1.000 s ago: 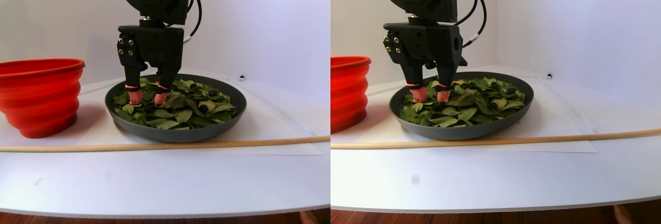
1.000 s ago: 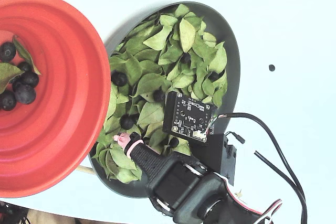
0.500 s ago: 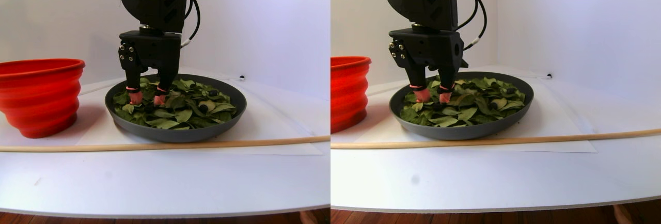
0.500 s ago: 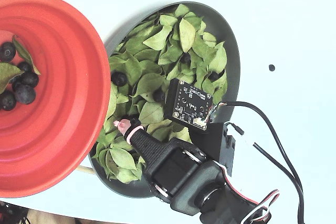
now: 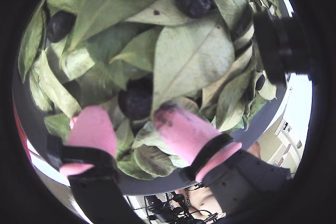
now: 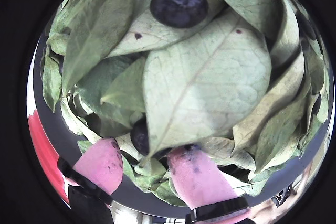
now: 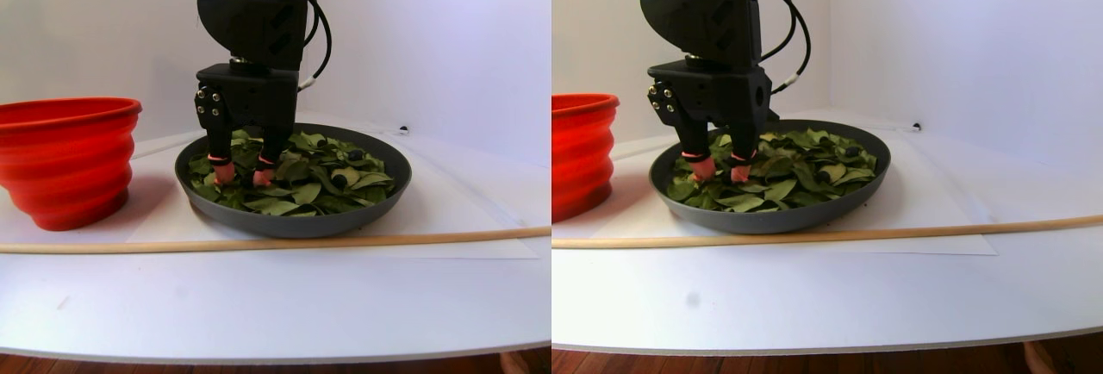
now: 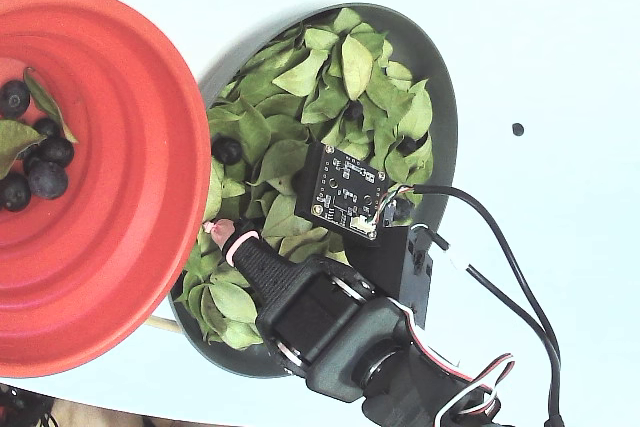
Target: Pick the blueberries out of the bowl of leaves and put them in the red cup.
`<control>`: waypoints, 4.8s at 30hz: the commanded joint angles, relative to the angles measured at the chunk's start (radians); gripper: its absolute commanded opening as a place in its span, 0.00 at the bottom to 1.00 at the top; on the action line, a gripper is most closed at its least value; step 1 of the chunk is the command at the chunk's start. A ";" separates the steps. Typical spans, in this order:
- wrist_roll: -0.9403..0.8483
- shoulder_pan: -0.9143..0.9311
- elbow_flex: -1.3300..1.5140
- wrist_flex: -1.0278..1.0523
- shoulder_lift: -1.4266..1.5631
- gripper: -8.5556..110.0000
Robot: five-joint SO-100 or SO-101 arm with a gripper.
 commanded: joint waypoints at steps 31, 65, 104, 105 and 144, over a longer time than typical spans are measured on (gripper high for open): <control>-0.031 0.023 -0.061 -0.008 0.020 0.22; -0.040 0.012 -0.052 -0.075 -0.072 0.17; -0.061 -0.011 -0.006 0.137 0.198 0.17; -0.061 -0.012 -0.002 0.141 0.209 0.17; -0.061 -0.149 0.034 0.494 0.643 0.16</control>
